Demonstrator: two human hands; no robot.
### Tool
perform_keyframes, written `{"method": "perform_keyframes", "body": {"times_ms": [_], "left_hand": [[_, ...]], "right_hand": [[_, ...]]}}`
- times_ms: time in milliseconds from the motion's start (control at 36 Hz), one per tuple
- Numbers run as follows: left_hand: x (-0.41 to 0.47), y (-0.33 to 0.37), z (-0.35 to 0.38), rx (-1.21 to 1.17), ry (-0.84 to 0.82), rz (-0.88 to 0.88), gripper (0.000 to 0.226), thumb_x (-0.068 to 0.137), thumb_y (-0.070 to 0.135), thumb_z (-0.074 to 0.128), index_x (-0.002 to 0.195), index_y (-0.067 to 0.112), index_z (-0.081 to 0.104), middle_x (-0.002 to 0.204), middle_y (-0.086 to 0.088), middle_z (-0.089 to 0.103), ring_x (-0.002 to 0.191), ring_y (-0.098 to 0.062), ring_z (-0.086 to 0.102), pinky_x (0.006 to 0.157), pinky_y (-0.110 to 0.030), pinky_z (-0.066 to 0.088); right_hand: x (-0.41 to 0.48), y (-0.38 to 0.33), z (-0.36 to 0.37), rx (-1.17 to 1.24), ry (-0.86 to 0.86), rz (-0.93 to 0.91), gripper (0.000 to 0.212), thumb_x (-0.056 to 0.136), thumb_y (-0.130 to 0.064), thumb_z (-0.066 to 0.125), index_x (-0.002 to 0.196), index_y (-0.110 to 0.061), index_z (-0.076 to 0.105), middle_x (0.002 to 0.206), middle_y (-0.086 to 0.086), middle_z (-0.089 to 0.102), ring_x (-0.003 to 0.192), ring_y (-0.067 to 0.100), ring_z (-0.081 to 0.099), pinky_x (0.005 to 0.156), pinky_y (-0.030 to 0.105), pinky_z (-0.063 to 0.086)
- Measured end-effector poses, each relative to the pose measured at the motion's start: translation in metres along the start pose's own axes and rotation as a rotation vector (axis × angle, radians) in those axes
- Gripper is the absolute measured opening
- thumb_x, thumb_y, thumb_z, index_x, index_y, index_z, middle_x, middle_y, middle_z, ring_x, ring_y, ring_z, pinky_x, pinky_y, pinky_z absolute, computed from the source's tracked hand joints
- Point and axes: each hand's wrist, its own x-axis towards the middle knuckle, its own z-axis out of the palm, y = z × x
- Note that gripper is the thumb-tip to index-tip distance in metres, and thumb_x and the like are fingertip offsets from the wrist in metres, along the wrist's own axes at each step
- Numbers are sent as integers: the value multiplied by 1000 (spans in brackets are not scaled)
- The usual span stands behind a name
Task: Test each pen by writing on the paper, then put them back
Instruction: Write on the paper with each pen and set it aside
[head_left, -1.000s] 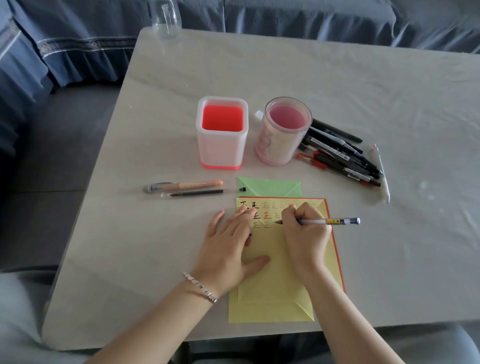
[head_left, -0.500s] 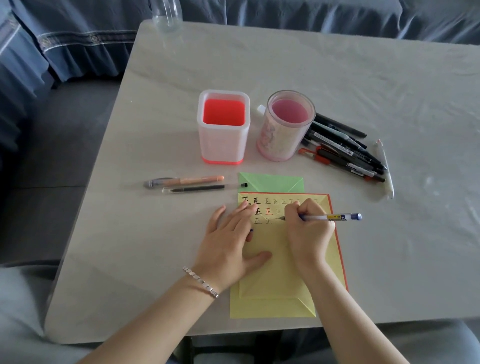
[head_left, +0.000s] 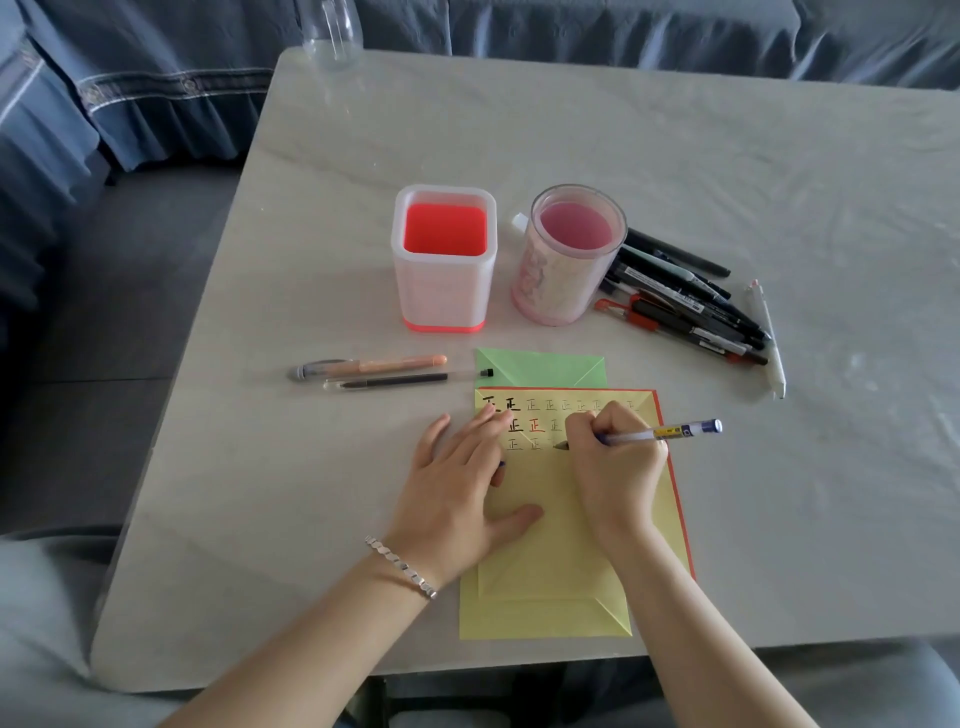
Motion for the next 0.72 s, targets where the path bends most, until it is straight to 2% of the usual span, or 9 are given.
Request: {"method": "perform_keyframes", "body": {"times_ms": [83,167,250,333,389,500,528,611,722], "left_hand": [[0,1,-1,-12,-2,0,39,68,55,53,87,25,37,127,-3,57,125,-16,46,105,-39,21],[0,0,0,-1,-14,-10,53,68,56,53,105,18,49,118,-2,62,126,-14,44,106,-39,20],[0,-1,1,6,-26,-13,67,68,56,53,118,12,49,116,0,62,126,-13,43,106,-39,20],[0,-1,1,-7,-16,-2,59,69,55,54,112,17,48,121,-2,61,126,-14,45,105,-40,21],[0,-1,1,-5,-12,0,56,69,55,54,109,16,49,121,-2,60,126,-14,43,105,-40,21],[0,-1,1,14,-20,-9,60,69,56,53,109,12,53,117,-1,62,127,-13,43,106,-39,21],[1,-1,1,7,-16,-9,58,69,56,53,109,14,52,117,-1,62,126,-13,44,105,-39,21],[2,1,-1,-25,0,-4,39,67,56,53,89,28,37,126,-2,58,125,-15,45,105,-38,20],[1,1,-2,-34,-3,-11,38,67,56,52,85,30,33,127,-1,57,125,-15,46,105,-38,20]], "right_hand": [[0,-1,-1,10,17,26,44,73,7,57,46,-13,29,35,-7,25,39,7,27,39,13,20],[0,-2,-1,26,26,51,42,74,6,56,47,-12,29,35,-8,25,39,7,27,39,13,22],[0,-3,0,7,17,35,42,74,6,57,47,-13,30,34,-7,28,38,7,29,38,13,21],[0,-4,0,0,19,14,40,74,6,57,48,-10,31,40,-8,24,39,7,28,38,14,19],[0,-3,0,-4,22,4,39,75,6,57,49,-9,32,43,-2,25,40,8,28,39,14,19],[0,0,1,-2,25,1,45,74,6,56,47,-15,28,36,-5,30,40,8,29,39,13,20],[0,0,0,5,25,6,45,74,6,56,47,-16,28,35,-6,31,40,7,29,39,13,21],[2,-1,-2,48,29,29,43,76,6,56,47,-12,29,36,-8,30,37,4,31,39,11,22],[2,-1,-3,51,6,23,42,79,4,57,48,-9,32,34,-9,33,36,1,37,40,10,25]]}}
